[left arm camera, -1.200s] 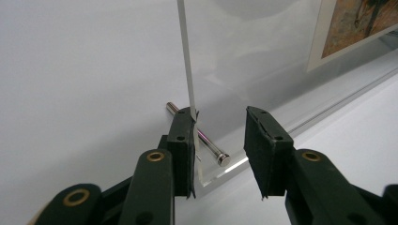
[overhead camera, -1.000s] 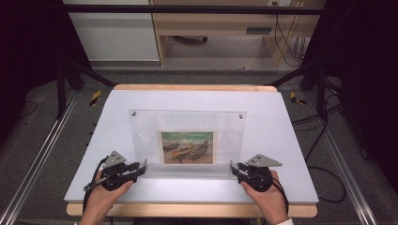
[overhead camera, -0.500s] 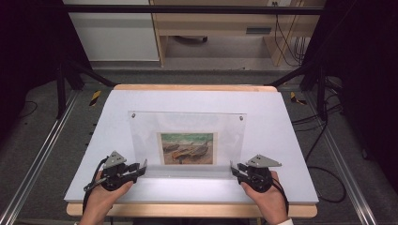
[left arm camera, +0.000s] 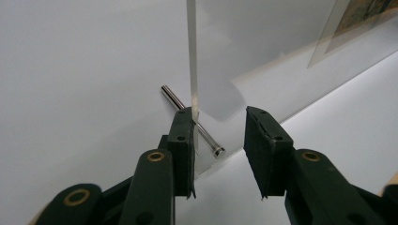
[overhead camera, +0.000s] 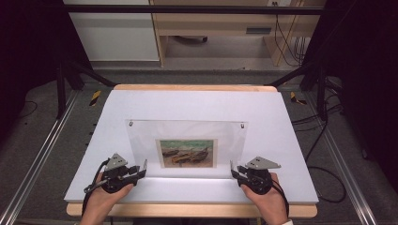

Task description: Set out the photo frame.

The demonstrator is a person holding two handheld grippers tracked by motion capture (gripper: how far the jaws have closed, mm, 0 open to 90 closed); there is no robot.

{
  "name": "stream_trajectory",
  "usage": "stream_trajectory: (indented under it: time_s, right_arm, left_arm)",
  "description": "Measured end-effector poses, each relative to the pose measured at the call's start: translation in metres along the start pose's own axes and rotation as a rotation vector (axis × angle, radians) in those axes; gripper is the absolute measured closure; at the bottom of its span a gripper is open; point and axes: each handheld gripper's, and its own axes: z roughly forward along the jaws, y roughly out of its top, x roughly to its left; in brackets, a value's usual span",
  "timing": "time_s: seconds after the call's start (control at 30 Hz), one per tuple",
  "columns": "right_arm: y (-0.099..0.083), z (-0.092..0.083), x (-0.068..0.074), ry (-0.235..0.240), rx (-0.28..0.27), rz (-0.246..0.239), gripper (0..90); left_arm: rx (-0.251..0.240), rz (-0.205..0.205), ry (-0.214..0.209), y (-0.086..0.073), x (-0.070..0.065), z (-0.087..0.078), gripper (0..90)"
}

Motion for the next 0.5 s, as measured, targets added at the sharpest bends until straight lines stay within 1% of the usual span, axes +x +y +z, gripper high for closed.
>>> stream_trajectory:
  time_s: [0.5]
  right_arm:
    - [-0.0003, -0.0002, 0.0004, 0.002, 0.002, 0.004, 67.5]
  left_arm:
    - [0.004, 0.0, -0.001, -0.0006, -0.0003, 0.0004, 63.1]
